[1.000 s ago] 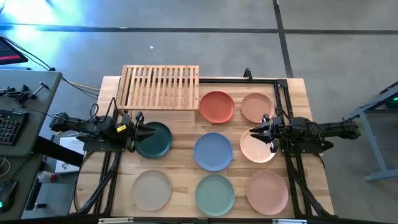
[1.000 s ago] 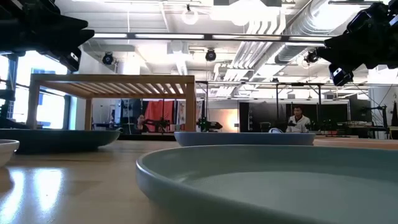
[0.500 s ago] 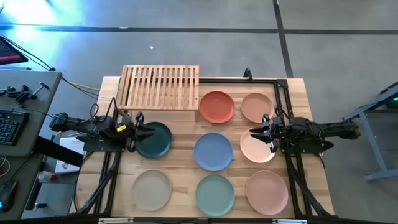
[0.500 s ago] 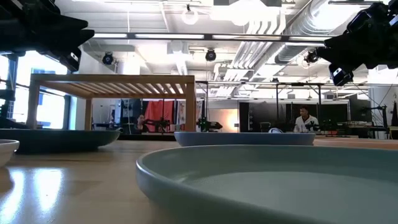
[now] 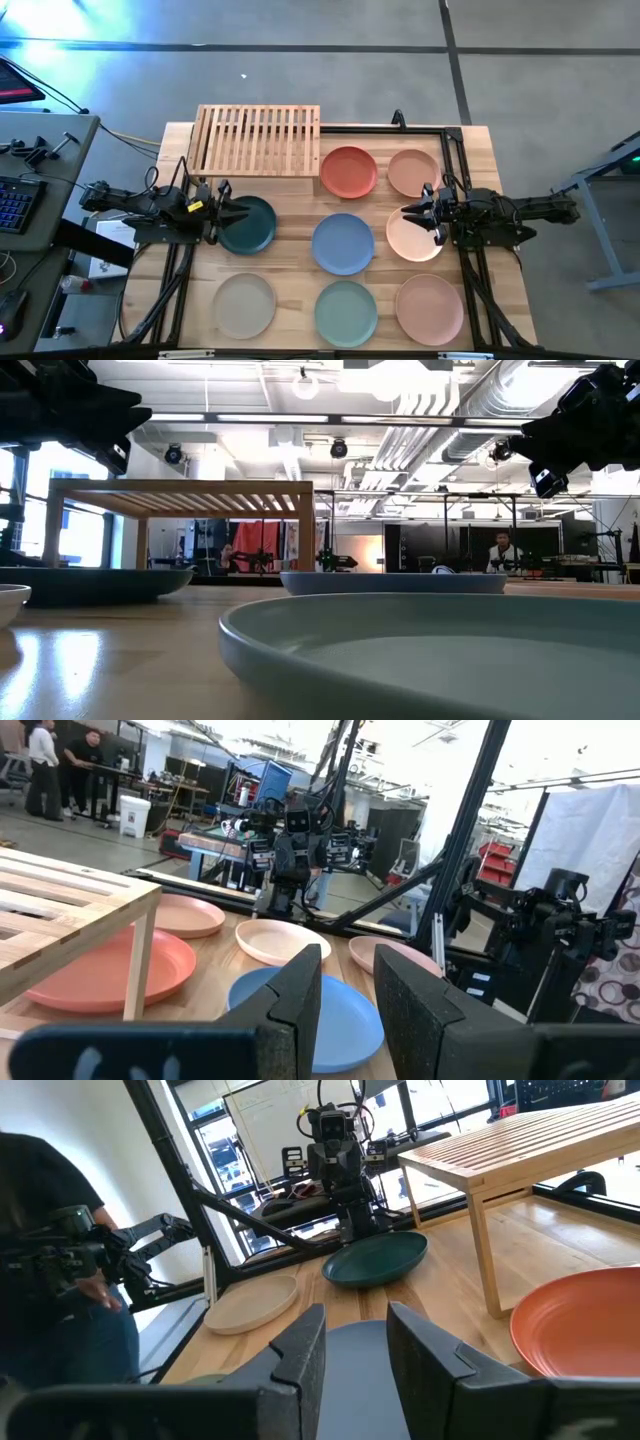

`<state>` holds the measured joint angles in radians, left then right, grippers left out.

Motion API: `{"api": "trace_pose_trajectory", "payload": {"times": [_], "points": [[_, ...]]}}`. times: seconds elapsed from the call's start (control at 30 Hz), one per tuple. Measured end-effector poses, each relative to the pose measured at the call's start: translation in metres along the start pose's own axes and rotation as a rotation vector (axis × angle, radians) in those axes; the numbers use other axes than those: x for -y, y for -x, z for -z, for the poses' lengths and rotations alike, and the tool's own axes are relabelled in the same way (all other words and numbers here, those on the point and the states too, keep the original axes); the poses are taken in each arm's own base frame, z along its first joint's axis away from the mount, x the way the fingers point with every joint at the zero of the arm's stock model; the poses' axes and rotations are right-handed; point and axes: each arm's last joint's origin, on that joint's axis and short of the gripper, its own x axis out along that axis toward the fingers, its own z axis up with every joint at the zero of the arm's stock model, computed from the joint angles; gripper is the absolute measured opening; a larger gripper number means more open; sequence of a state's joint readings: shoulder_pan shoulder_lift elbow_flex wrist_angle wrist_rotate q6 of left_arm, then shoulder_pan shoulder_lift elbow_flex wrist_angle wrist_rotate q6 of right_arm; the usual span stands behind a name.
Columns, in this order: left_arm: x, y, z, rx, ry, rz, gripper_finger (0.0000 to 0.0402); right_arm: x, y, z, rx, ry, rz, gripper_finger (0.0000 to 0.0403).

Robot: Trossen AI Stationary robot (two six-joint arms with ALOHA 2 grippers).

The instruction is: Place and stack plates onto a shelf

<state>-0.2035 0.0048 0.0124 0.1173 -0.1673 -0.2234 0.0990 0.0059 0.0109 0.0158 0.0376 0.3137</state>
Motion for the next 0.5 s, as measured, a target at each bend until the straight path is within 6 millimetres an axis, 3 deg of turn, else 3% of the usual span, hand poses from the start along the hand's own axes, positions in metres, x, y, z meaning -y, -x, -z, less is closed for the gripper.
{"api": "trace_pose_trajectory", "payload": {"times": [0.5], "points": [[-0.0001,0.0000,-0.0001,0.001,-0.016,-0.003,0.0083,0.0000,0.0000,0.0000,0.000,0.000,0.000,0.0094]]}}
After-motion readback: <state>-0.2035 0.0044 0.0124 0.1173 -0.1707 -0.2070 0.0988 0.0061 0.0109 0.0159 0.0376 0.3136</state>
